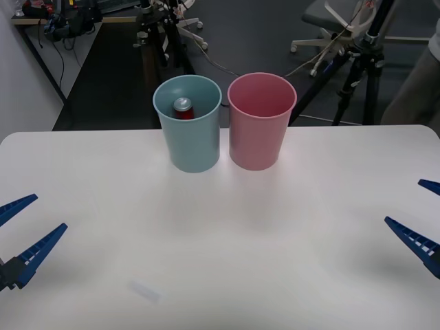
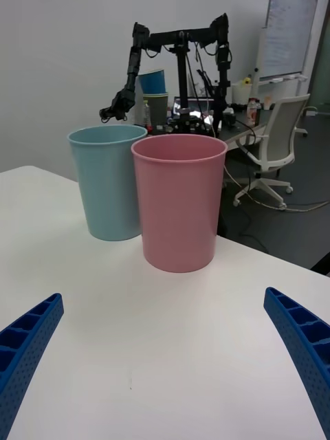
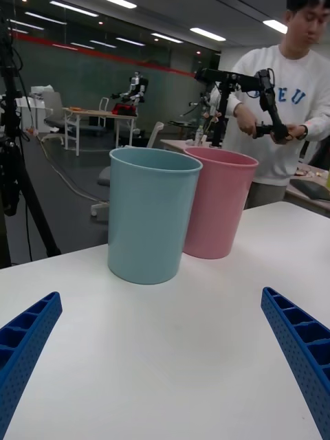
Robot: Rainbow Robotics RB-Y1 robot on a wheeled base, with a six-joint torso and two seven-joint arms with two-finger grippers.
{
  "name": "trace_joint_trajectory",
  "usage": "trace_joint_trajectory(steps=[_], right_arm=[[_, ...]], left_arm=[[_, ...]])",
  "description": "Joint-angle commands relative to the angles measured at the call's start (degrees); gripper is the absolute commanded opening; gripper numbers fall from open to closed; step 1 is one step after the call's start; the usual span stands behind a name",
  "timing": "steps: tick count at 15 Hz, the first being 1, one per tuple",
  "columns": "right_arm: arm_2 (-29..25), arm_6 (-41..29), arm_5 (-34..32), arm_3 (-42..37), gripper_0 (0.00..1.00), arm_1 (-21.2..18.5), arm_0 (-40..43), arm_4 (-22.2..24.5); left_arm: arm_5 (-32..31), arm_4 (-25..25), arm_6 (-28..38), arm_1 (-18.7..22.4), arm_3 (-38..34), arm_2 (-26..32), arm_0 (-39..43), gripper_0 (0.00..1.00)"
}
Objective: Grasp the object on the table and drop it into the matching bin: aluminum can to the light blue bin, PET bottle to the pink bin.
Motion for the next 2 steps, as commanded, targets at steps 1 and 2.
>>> trace_joint_trajectory(steps=[1, 2], right_arm=[[-0.4, 0.2, -0.4, 0.0, 1.00, 0.0, -0.1, 0.0], [-0.4, 0.2, -0.4, 0.0, 1.00, 0.0, -0.1, 0.0]], left_arm=[[0.0, 0.0, 0.0, 0.0, 0.0, 0.0, 0.0, 1.00], [0.0, 0.0, 0.0, 0.0, 0.0, 0.0, 0.0, 1.00]])
